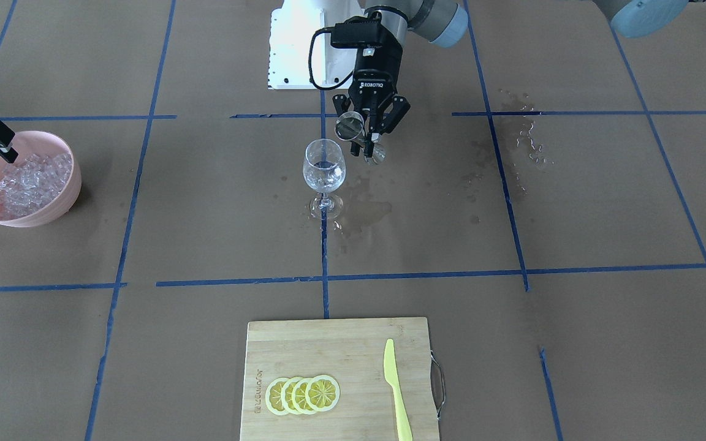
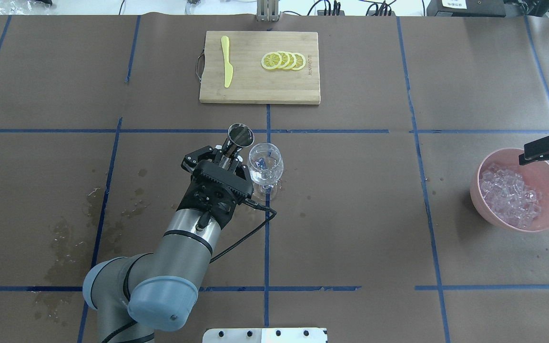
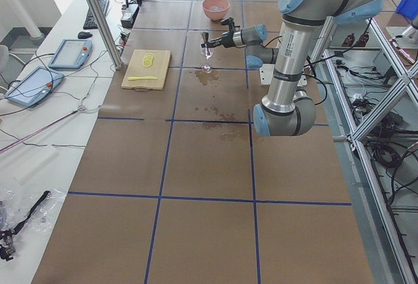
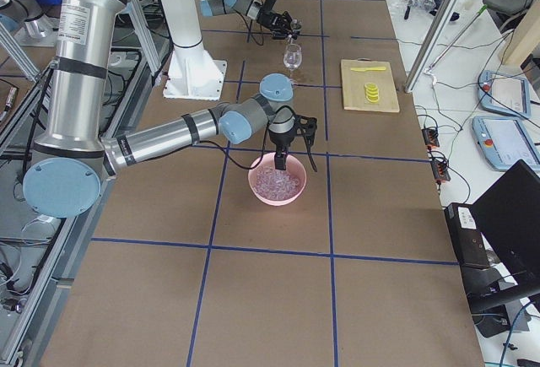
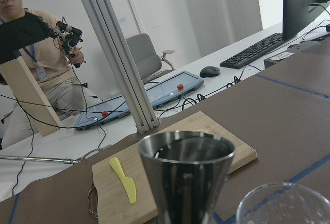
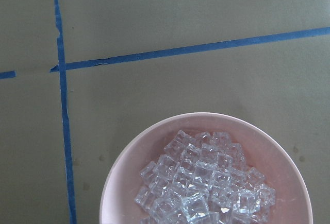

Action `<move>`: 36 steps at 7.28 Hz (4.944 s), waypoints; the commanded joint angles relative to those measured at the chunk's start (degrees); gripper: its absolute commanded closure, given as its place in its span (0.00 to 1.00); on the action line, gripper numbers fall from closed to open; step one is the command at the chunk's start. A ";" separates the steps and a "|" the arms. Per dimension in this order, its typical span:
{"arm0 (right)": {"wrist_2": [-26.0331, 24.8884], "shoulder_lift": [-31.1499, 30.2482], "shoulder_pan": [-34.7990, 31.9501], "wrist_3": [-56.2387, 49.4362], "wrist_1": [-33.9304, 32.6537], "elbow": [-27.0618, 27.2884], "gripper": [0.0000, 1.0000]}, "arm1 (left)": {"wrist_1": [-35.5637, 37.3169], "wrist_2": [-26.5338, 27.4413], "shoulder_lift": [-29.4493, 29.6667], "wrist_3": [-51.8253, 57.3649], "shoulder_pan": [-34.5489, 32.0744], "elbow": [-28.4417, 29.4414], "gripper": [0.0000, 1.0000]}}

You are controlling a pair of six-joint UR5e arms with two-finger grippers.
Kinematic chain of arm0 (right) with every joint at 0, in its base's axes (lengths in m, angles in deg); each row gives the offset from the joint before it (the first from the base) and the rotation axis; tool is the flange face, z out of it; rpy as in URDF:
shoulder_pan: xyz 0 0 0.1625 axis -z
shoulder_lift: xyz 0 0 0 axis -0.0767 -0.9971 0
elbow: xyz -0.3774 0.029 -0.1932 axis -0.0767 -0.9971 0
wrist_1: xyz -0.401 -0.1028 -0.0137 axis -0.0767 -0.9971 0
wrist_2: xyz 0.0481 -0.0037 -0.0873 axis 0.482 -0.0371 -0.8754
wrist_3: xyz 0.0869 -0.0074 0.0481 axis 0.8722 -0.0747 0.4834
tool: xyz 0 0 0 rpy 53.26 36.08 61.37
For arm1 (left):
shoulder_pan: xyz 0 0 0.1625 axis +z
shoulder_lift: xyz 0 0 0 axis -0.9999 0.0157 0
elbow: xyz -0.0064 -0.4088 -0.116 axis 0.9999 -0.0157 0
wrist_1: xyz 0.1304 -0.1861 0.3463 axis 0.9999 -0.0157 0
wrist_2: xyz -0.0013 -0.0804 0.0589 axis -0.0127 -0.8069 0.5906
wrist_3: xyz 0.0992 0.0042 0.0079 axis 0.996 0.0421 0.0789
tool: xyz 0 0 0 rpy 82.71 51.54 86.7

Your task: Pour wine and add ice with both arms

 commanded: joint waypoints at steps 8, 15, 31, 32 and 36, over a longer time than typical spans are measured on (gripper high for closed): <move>0.29 0.26 0.09 0.09 0.00 0.03 0.00 | 0.09 9.81 0.94 27.96 0.11 1.47 1.00; 0.56 0.17 0.09 0.09 0.00 -0.05 0.00 | 0.18 15.00 1.12 41.07 2.57 3.49 1.00; 0.82 0.61 0.01 0.09 0.09 0.03 0.00 | -8.00 19.22 1.03 37.65 2.49 7.72 1.00; 0.82 0.61 0.00 0.09 0.09 0.03 0.00 | -9.91 19.13 -0.97 37.66 2.22 6.75 1.00; 0.12 -0.09 0.09 -0.53 0.18 -0.40 0.00 | -31.78 18.78 -12.49 38.18 1.43 6.13 1.00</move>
